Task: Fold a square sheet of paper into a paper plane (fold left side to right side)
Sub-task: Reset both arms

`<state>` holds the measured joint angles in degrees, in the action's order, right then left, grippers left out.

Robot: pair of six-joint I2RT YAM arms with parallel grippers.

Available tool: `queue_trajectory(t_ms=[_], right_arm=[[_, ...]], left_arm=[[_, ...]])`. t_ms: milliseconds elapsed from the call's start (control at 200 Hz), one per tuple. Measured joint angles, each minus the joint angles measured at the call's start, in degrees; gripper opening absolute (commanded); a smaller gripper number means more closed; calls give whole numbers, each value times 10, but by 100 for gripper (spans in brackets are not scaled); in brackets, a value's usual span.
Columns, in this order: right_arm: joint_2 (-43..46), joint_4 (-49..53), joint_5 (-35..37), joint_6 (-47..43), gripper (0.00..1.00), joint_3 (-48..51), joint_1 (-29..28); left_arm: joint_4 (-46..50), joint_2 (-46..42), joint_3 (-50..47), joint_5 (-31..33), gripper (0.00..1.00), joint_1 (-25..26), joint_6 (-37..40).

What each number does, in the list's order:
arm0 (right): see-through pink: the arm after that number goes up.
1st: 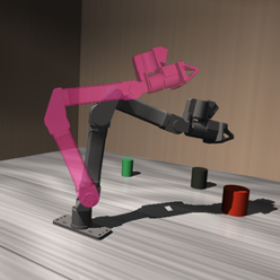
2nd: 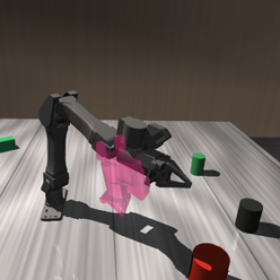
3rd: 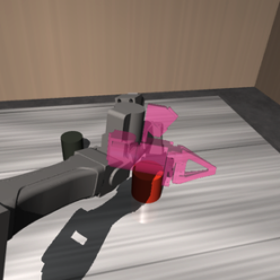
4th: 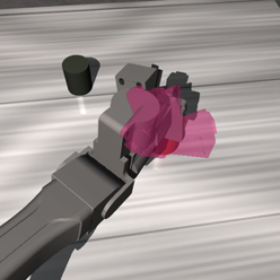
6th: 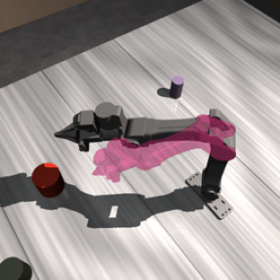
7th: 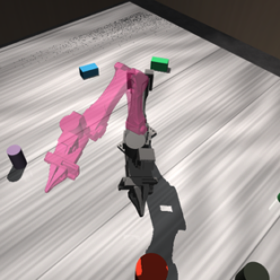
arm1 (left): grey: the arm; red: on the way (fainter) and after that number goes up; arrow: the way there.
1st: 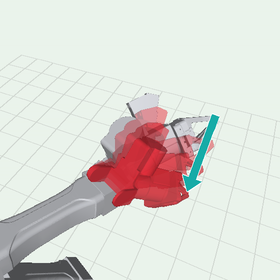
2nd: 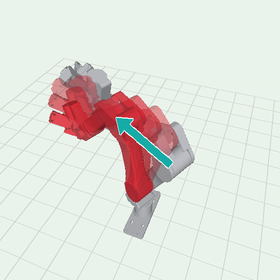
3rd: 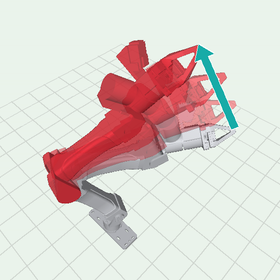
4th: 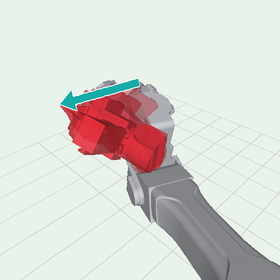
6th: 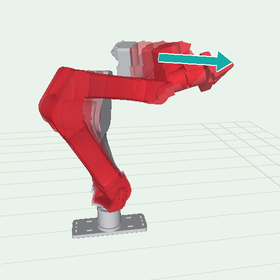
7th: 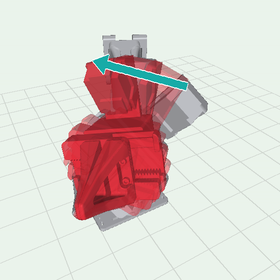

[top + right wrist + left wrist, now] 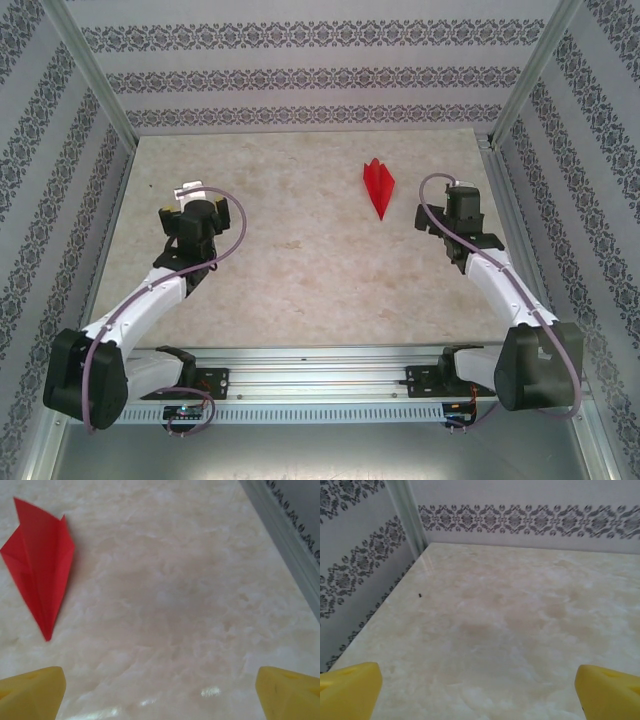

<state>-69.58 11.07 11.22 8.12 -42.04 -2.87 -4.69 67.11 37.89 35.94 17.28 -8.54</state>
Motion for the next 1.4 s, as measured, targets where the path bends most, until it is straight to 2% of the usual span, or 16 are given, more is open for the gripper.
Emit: queue_trajectory(t_ms=[85,235,295,495,599,649,874,1404], right_arm=[[-9,-96,12,-6,98,57,16],[-81,-247,20,-13,98,108,32],[-109,-316,19,-23,98,125,33],[-150,-446,-9,-48,98,150,33],[-161,-562,-23,-55,98,195,34],[-174,-608,-23,-55,98,220,34],[-186,-665,3,-53,98,246,34],[-186,-682,7,-55,98,240,32]], left_arm=[[-35,16,-19,9,100,-6,21],[-121,54,-66,-7,100,-27,55],[-161,74,-87,-22,100,-35,68],[-294,130,-148,-90,100,-52,97],[-383,175,-175,-127,100,-59,106],[-389,187,-181,-149,100,-65,108],[-408,219,-160,-219,100,-120,100],[-412,219,-154,-280,100,-123,96]])
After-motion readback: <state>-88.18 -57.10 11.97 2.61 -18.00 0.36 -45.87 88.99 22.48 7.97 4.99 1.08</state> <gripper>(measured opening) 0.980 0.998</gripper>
